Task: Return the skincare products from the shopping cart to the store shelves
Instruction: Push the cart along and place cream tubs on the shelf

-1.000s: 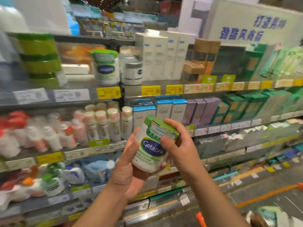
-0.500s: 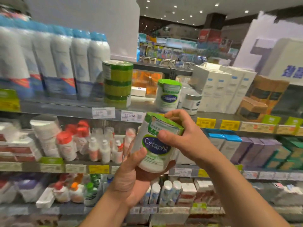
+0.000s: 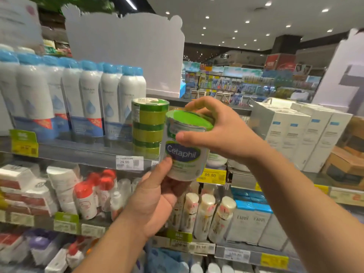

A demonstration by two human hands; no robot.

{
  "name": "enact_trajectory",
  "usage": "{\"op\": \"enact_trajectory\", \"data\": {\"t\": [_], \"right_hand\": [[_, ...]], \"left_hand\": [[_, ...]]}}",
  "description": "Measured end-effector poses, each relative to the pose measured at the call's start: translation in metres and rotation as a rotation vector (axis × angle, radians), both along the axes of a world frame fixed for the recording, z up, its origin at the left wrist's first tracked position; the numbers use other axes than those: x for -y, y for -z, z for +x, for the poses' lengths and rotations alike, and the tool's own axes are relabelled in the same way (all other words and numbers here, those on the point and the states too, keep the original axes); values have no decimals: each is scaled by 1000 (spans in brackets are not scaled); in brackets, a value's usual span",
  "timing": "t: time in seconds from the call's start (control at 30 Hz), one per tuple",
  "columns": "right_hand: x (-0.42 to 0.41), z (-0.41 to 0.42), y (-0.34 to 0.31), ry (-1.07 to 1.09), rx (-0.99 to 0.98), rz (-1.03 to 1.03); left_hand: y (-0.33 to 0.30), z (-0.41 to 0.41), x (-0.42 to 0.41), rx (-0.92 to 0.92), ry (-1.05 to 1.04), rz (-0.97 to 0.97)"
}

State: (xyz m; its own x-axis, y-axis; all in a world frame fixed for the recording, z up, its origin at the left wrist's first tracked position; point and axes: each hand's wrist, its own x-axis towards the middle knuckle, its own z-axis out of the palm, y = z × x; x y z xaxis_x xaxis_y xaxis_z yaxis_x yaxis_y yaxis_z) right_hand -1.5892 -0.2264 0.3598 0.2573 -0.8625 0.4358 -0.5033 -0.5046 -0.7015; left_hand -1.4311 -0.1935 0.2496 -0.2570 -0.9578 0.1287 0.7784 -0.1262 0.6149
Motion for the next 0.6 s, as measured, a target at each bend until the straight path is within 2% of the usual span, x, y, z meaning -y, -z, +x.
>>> {"op": "enact_trajectory", "data": {"t": [0.17, 0.6], "right_hand": [[25, -4, -22, -45, -107, 28], [72, 2, -53, -76, -217, 130]], "left_hand": [[-13, 7, 15, 140, -58, 78], [-34, 16, 37, 161, -33, 236]]}}
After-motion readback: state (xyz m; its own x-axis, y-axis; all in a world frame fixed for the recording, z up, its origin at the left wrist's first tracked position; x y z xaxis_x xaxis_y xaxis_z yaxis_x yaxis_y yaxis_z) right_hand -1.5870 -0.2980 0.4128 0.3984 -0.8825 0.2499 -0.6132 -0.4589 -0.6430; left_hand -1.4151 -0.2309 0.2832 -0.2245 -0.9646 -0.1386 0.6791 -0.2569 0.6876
